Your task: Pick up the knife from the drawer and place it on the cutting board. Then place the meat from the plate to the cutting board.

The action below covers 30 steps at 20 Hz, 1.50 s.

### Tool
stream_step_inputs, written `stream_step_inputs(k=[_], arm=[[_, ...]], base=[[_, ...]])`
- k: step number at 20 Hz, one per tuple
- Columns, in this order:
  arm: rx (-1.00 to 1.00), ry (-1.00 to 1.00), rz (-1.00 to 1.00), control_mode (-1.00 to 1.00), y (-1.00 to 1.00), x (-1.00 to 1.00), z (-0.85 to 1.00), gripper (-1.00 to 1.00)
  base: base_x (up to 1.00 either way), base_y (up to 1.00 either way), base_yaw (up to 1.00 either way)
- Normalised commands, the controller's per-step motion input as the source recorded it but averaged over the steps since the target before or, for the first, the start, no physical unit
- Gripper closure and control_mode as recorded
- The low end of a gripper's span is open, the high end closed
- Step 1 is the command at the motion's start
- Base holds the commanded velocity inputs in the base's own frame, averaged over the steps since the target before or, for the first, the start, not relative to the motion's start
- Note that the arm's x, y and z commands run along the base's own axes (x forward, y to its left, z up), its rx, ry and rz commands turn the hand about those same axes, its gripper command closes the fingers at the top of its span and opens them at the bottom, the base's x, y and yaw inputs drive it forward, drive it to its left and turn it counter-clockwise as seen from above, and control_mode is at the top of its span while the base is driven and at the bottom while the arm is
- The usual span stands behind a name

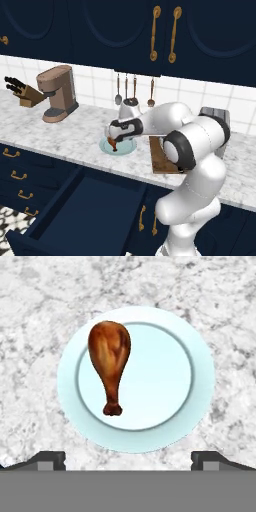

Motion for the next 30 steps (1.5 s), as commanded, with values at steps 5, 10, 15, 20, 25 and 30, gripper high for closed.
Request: stream_step_inputs(k=[5,10,15,20,25,30], arm=[[0.00,0.00,0.00,-1.00,0.03,0.40,-0.11,-1.00],[0.00,0.00,0.00,-1.00,0.12,0.28,-0.36,-1.00],[0.00,0.00,0.00,-1.00,0.15,0.38,-0.27,-1.00],[0.00,0.00,0.00,-1.00,0.04,0.31,-0.27,-1.00],[0.00,0.00,0.00,-1.00,0.01,0.30,-0.24,-1.00],[0.00,0.00,0.00,-1.00,0.00,0.14,-0.25,-1.00]], base=[[0.00,0.00,0.00],[0.00,0.00,0.00],[0.00,0.00,0.00],[0.00,0.00,0.00],[0.00,0.00,0.00],[0.00,0.00,0.00]])
